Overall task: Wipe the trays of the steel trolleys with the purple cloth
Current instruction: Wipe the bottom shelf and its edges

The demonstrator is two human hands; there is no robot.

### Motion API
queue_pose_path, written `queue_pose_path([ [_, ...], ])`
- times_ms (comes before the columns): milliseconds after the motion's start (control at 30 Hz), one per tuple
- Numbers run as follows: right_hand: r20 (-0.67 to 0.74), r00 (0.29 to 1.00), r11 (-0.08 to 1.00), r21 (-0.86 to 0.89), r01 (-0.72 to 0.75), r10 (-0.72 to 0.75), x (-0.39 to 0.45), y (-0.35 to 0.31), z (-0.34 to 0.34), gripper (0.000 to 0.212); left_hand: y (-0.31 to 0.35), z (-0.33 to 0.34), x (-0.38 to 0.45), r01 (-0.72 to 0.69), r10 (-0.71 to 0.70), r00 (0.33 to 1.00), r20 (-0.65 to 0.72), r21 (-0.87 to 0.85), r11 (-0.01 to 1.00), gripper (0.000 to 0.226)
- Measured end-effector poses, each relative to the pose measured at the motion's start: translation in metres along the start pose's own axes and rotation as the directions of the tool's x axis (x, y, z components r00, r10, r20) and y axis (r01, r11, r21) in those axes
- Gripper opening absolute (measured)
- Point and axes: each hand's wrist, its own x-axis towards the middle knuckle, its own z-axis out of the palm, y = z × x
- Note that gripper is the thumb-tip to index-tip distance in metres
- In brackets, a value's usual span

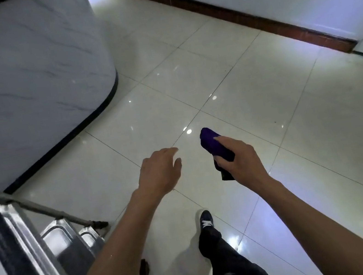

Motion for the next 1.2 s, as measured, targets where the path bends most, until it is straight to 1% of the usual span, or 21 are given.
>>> queue_pose_path([
  [67,0.019,1.0,1.0,0.001,0.018,-0.018,0.045,0.01,0.008,0.043,-0.013,-0.007,0.037,0.026,-0.026,1.0,0.003,-0.009,1.0,0.044],
  [167,0.071,0.997,0.999,0.032,0.027,-0.029,0.113,0.022,0.02,0.042,-0.036,-0.02,0.091,0.082,-0.083,0.997,0.009,0.017,0.996,0.045],
  [267,0.148,0.988,0.998,0.064,0.027,-0.036,0.183,0.024,0.038,0.041,-0.063,-0.038,0.131,0.17,-0.17,0.985,0.017,0.035,0.985,0.045],
  [367,0.261,0.96,0.992,0.091,0.084,-0.105,0.248,0.007,0.064,0.042,-0.095,-0.054,0.157,0.274,-0.274,0.962,-0.007,0.018,0.962,0.045],
  [467,0.378,0.908,0.982,0.114,0.147,-0.18,0.299,-0.022,0.099,0.044,-0.131,-0.069,0.168,0.397,-0.398,0.917,-0.031,-0.037,0.917,0.045],
  [533,0.458,0.862,0.975,0.145,0.17,-0.219,0.329,-0.04,0.128,0.044,-0.158,-0.077,0.178,0.47,-0.475,0.879,-0.041,-0.087,0.878,0.045],
  [700,0.597,0.748,0.957,0.164,0.241,-0.291,0.397,-0.086,0.212,0.044,-0.234,-0.091,0.201,0.586,-0.606,0.793,-0.06,-0.196,0.786,0.045],
  [900,0.688,0.634,0.923,0.145,0.357,-0.354,0.472,-0.153,0.312,0.041,-0.346,-0.125,0.233,0.662,-0.705,0.701,-0.104,-0.271,0.698,0.044],
  [1000,0.727,0.561,0.883,0.134,0.45,-0.396,0.506,-0.192,0.354,0.033,-0.392,-0.151,0.249,0.685,-0.729,0.672,-0.131,-0.265,0.679,0.043],
  [1067,0.728,0.535,0.859,0.147,0.49,-0.429,0.526,-0.218,0.38,0.027,-0.42,-0.168,0.258,0.698,-0.741,0.654,-0.155,-0.254,0.669,0.043],
  [1133,0.732,0.516,0.852,0.167,0.496,-0.444,0.542,-0.243,0.406,0.027,-0.444,-0.183,0.259,0.717,-0.761,0.625,-0.175,-0.256,0.648,0.043],
  [1200,0.746,0.476,0.836,0.193,0.514,-0.465,0.556,-0.266,0.434,0.033,-0.47,-0.193,0.258,0.742,-0.785,0.592,-0.181,-0.257,0.619,0.044],
])
